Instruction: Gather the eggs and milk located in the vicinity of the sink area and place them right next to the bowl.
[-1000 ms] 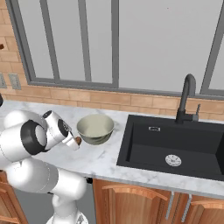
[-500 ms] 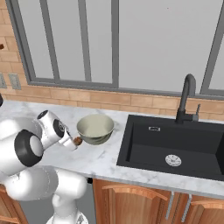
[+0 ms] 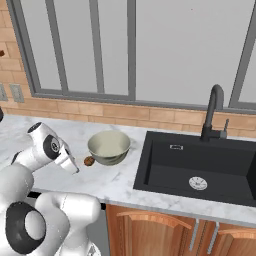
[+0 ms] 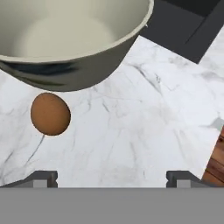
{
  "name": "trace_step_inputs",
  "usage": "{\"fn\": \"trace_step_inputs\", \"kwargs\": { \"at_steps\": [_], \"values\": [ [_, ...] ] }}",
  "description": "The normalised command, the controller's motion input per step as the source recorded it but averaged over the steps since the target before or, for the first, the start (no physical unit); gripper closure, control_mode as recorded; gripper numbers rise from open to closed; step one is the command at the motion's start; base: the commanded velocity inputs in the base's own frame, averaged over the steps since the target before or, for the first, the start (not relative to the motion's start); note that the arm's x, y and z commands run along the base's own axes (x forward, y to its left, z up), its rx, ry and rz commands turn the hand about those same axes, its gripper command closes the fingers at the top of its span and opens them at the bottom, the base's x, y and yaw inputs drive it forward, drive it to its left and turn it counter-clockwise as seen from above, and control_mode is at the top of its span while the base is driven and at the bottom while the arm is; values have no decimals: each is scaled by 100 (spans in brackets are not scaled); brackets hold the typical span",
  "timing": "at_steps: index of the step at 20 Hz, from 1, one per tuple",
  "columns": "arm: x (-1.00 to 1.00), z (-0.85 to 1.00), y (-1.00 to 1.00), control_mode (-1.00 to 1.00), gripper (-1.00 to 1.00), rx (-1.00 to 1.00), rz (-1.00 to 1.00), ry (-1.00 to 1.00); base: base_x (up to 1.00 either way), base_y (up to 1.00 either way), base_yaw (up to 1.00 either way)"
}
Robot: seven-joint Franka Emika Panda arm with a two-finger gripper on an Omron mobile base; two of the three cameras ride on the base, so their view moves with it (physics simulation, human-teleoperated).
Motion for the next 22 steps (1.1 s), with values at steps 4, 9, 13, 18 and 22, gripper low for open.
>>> {"fn": "trace_step_inputs", "kwargs": {
  "at_steps": [4, 9, 13, 18, 22],
  "values": [
    [-73, 80, -17, -100, -100, 0, 7, 1, 0, 0, 0],
    [-38, 78, -70, -100, -100, -4, 21, 6, 0, 0, 0],
    [-3, 48, -100, -100, -100, 0, 30, 12, 0, 0, 0],
    [0, 41, -85, -100, -100, 3, 37, 17, 0, 0, 0],
    [-2, 74, -37, -100, -100, 7, 33, 22, 0, 0, 0]
  ]
}}
